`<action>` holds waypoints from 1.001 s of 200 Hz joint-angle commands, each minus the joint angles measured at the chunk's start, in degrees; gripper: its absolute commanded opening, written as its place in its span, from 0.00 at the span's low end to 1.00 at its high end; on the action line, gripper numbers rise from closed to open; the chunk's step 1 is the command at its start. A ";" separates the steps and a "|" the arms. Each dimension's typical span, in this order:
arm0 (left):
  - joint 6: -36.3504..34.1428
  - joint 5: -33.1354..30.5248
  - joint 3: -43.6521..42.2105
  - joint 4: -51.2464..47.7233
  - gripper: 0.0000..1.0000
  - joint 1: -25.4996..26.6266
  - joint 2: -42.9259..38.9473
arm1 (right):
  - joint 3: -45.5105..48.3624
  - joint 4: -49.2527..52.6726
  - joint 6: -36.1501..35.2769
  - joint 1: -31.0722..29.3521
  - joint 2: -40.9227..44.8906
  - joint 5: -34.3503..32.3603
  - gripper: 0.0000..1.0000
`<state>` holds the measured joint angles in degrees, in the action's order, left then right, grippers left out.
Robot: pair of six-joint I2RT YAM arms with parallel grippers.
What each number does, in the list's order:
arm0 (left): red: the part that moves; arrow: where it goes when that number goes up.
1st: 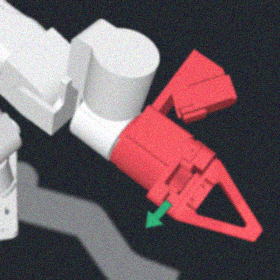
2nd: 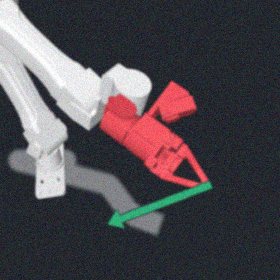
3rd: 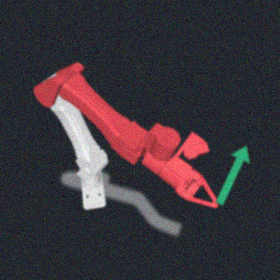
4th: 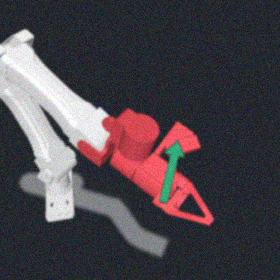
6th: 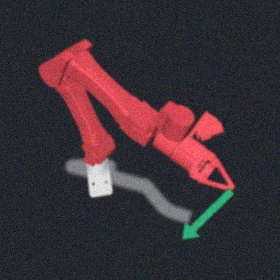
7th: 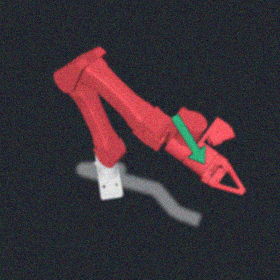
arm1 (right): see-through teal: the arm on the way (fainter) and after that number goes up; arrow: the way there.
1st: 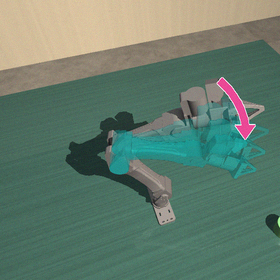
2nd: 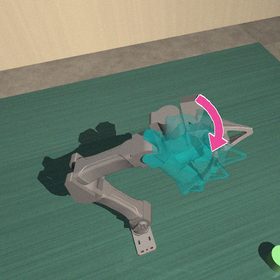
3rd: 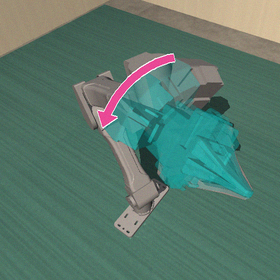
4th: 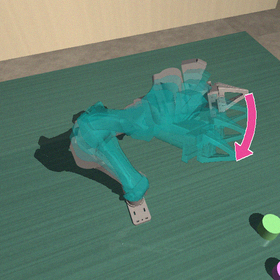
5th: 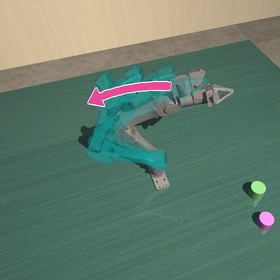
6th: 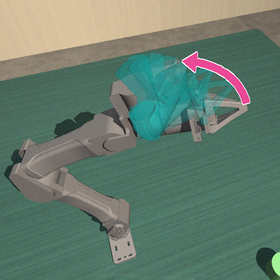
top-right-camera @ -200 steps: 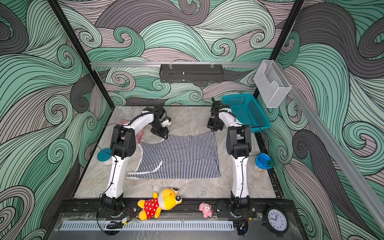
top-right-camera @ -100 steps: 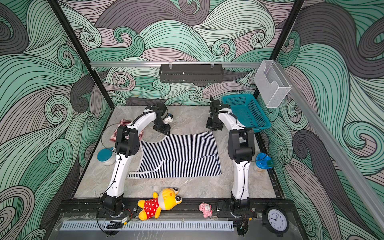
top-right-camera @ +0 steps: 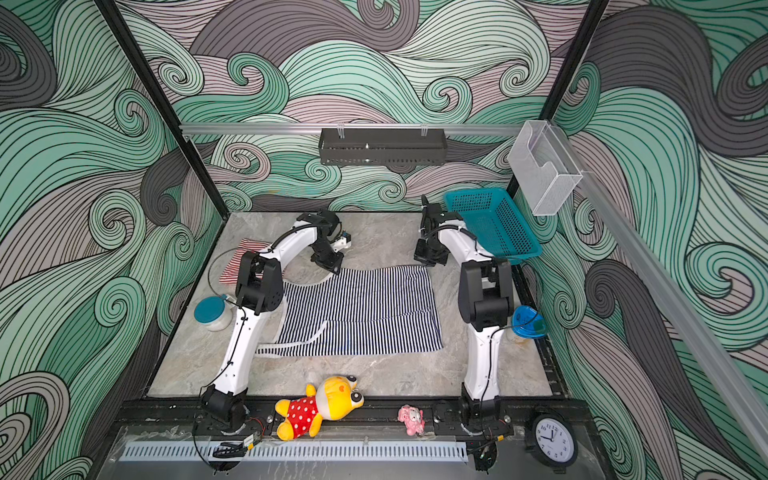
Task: Fold and stack the tank tops
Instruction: 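Lower both grippers and grasp the blue top's far edge, then fold the far edge toward the robot with both grippers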
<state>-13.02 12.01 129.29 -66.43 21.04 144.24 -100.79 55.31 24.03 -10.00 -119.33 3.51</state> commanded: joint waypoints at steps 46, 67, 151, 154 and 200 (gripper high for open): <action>0.78 0.99 -1.46 -0.96 0.06 0.12 -3.29 | 4.49 -1.12 -0.42 0.78 5.35 -0.73 0.00; 0.96 1.81 -5.73 0.24 0.06 0.14 -7.61 | 7.35 -2.30 -0.47 1.05 7.70 -0.35 0.00; 1.07 2.73 -26.16 6.32 0.12 3.46 -23.45 | 20.61 -7.84 0.97 3.15 15.96 5.34 0.00; 1.02 2.51 -26.84 6.56 0.12 3.73 -23.85 | 21.08 -7.98 0.93 3.16 16.19 5.52 0.00; 0.21 -0.18 -37.36 10.68 0.14 7.87 -30.70 | 28.56 -10.32 1.80 3.69 20.41 6.32 0.00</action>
<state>-12.01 13.89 95.39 -58.24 27.11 117.89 -75.24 46.39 24.69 -6.76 -101.82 8.75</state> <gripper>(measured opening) 0.137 0.053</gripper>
